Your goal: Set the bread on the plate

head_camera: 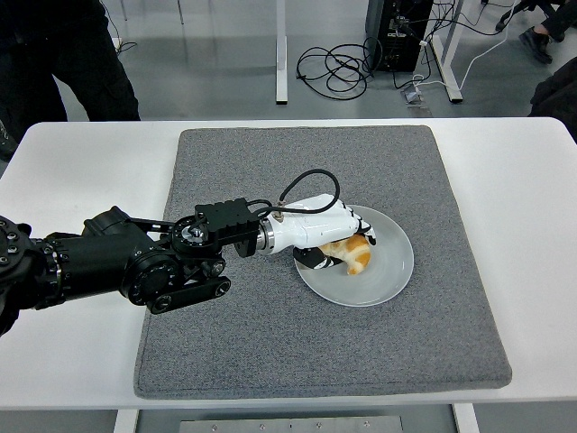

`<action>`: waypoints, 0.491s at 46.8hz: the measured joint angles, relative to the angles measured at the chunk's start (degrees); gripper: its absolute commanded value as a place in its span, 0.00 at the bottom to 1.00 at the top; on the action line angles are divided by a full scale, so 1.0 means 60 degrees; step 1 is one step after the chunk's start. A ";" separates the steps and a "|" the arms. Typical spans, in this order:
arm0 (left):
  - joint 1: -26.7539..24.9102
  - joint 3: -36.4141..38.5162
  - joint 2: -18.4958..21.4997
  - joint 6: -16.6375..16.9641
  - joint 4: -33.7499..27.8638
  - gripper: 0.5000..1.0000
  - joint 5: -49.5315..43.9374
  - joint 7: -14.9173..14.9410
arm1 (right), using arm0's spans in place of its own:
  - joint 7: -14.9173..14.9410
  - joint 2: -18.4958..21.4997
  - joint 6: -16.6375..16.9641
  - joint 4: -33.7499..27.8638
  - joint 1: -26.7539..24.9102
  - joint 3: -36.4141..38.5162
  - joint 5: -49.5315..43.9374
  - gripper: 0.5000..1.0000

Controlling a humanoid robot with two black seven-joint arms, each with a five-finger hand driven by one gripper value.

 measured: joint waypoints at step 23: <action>-0.0691 -0.0101 -0.0001 -0.0102 -0.0773 0.95 -0.0176 -0.0353 | 0.0000 0.0000 0.0000 0.0000 0.0000 0.0000 0.0001 1.00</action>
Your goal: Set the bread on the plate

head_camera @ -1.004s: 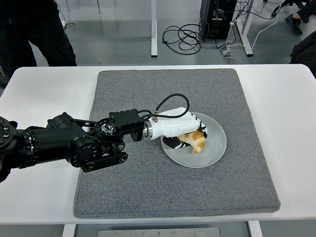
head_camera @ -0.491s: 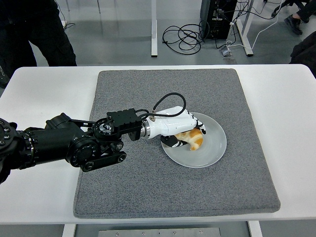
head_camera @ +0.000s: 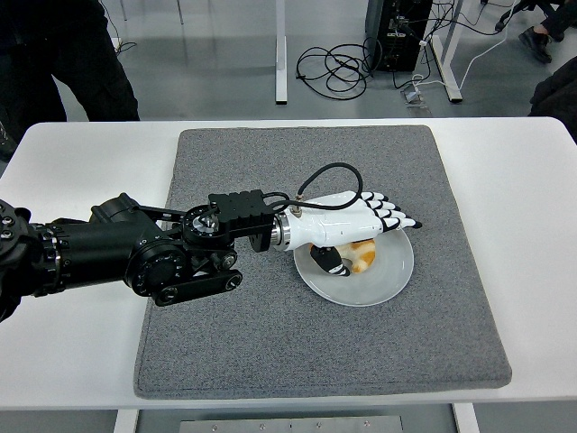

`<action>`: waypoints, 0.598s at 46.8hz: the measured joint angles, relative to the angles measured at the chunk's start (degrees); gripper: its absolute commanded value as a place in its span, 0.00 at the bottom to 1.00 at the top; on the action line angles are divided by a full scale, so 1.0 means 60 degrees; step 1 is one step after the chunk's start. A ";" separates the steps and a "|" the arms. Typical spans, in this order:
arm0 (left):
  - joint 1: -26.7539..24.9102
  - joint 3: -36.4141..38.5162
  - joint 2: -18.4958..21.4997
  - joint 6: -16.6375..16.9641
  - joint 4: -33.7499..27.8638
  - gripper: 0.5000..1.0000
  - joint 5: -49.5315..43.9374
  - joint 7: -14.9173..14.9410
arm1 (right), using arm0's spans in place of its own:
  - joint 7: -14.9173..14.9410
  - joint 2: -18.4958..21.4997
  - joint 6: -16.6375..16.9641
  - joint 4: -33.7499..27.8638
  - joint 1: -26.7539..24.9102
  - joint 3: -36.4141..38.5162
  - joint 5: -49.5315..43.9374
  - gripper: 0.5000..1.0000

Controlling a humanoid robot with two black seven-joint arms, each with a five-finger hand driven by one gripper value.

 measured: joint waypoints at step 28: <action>-0.1243 -0.0086 -0.0001 -0.0308 -0.0743 0.95 -0.1167 -0.0001 | 0.0000 0.0000 0.0000 0.0001 0.0001 0.0000 0.0002 1.00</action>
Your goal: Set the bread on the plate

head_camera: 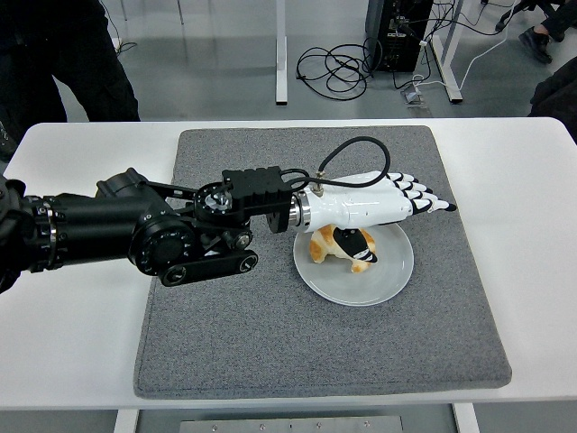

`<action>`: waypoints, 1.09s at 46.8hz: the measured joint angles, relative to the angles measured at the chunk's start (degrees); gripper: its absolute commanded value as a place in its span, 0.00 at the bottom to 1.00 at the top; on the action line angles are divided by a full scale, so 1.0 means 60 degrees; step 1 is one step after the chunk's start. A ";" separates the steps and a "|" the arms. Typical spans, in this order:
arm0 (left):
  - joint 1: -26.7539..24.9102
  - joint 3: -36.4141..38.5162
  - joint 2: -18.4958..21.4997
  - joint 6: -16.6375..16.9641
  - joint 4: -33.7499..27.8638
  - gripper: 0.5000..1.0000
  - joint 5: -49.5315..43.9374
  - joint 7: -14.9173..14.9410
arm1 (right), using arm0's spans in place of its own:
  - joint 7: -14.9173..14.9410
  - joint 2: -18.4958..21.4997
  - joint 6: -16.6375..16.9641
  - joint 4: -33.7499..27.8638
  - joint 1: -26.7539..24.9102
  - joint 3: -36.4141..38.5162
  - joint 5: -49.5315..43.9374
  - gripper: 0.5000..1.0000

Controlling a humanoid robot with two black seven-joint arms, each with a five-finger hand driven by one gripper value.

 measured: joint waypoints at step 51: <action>0.0067 -0.3210 0.1166 -0.2136 0.2872 0.95 -0.7192 0.0033 | 0.0002 0.0000 0.0000 -0.0003 0.0001 0.0000 -0.0004 1.00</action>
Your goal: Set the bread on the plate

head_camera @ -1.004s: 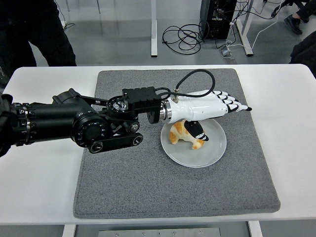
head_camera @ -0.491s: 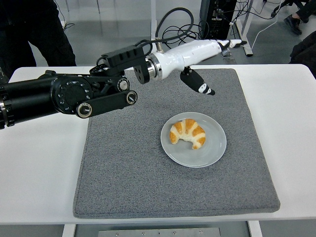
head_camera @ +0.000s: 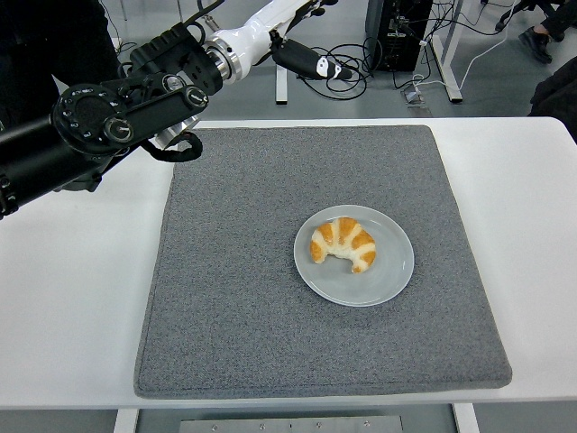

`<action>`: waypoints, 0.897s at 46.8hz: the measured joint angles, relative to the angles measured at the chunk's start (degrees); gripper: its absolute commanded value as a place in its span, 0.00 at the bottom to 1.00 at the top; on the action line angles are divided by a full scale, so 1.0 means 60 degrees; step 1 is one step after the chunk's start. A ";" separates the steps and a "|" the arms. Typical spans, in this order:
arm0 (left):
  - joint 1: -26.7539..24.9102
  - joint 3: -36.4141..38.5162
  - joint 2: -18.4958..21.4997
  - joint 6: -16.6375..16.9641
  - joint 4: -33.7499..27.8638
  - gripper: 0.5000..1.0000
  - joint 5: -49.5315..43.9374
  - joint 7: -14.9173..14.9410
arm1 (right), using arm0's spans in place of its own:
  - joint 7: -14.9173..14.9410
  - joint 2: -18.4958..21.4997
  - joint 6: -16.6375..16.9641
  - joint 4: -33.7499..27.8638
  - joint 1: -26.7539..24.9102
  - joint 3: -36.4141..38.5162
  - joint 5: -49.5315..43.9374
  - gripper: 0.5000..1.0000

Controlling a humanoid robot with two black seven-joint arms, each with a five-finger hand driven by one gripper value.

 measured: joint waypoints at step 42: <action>0.2238 -0.3981 -0.1165 -0.3198 0.3676 0.95 -0.3689 -0.0214 | -0.0002 0.0000 0.0032 0.0005 0.0014 -0.0022 0.0003 1.00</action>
